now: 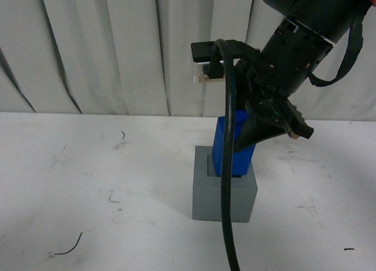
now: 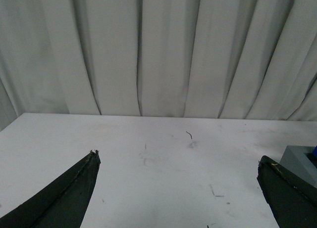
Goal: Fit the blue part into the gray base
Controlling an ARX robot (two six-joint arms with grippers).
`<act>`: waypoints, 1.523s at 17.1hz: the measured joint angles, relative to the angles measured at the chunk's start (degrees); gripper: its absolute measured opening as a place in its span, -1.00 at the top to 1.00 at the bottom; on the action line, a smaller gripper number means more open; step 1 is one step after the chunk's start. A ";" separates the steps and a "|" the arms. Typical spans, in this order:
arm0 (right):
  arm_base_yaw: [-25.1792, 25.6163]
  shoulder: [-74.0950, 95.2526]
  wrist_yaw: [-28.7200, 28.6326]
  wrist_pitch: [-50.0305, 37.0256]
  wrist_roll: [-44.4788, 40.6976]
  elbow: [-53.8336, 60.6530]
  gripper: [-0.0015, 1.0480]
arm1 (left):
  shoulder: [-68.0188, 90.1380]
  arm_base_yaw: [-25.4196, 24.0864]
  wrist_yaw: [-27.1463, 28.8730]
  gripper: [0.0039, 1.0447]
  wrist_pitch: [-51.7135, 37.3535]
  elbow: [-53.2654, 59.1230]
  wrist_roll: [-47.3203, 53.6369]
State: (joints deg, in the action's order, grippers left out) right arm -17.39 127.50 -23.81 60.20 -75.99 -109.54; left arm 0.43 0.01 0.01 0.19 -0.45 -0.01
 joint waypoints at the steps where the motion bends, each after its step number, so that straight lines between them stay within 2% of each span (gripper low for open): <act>1: -0.26 0.04 0.04 -0.66 1.16 0.57 0.10 | 0.00 0.00 0.00 -0.88 0.00 0.00 0.00; 11: -0.11 0.04 -0.02 -2.27 3.93 1.84 0.10 | 0.00 0.00 0.00 -0.88 -0.02 0.00 0.02; 19: 1.20 0.81 -1.07 -2.49 -0.07 0.92 0.10 | 0.00 0.00 0.00 -0.88 -0.02 0.00 0.00; 26: -0.20 0.26 -0.87 -4.94 7.08 2.54 0.10 | 0.00 0.00 0.00 -0.88 -0.02 0.00 0.02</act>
State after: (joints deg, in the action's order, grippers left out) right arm -17.58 127.76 -24.69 55.27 -68.90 -107.00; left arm 0.43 0.01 0.01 0.16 -0.45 0.01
